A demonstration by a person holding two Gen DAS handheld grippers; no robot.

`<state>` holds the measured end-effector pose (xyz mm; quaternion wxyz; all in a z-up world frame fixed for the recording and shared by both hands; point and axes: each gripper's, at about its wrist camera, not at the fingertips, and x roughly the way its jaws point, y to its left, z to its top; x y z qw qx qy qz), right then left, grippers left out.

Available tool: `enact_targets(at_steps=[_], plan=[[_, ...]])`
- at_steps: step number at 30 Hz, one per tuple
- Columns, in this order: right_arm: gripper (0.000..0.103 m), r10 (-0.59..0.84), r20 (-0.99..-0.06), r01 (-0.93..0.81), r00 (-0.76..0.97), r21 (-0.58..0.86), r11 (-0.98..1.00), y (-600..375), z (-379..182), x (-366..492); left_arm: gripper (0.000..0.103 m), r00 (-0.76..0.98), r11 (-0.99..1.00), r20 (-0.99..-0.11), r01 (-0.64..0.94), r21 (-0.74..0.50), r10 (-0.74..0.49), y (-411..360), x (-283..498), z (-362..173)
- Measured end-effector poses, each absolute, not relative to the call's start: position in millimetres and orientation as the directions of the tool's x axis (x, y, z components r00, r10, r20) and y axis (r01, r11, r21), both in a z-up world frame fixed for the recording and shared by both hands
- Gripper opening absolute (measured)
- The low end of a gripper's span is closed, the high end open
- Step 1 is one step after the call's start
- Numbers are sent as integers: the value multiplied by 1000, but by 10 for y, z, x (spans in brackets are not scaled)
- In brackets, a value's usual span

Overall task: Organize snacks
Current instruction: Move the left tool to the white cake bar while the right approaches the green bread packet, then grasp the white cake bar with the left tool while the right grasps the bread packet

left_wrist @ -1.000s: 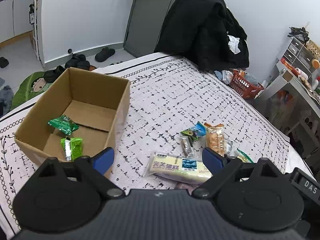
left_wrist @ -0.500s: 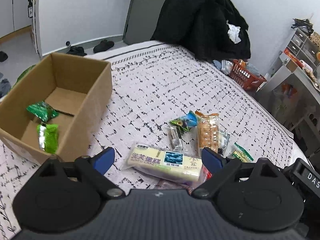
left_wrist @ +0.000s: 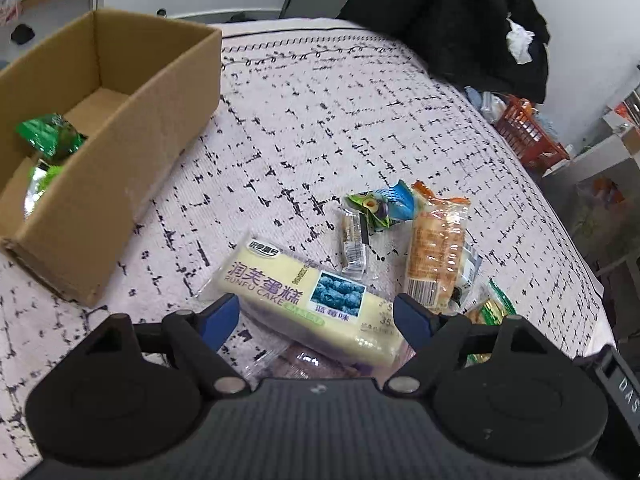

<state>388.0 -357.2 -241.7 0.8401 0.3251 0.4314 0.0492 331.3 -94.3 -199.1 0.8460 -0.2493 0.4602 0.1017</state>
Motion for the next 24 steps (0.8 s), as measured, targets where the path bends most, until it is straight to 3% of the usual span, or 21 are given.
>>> enact_targets(at_steps=[13, 24], plan=[[78, 317, -713, 118, 626, 488, 865, -3341, -2468, 4187, 84, 526, 843, -850, -458, -281, 2, -952, 3625, -2157], [61, 140, -773, 87, 619, 244, 966, -3023, -2445, 4311, 55, 509, 852, -861, -453, -263, 5, -936, 3665, -2200]])
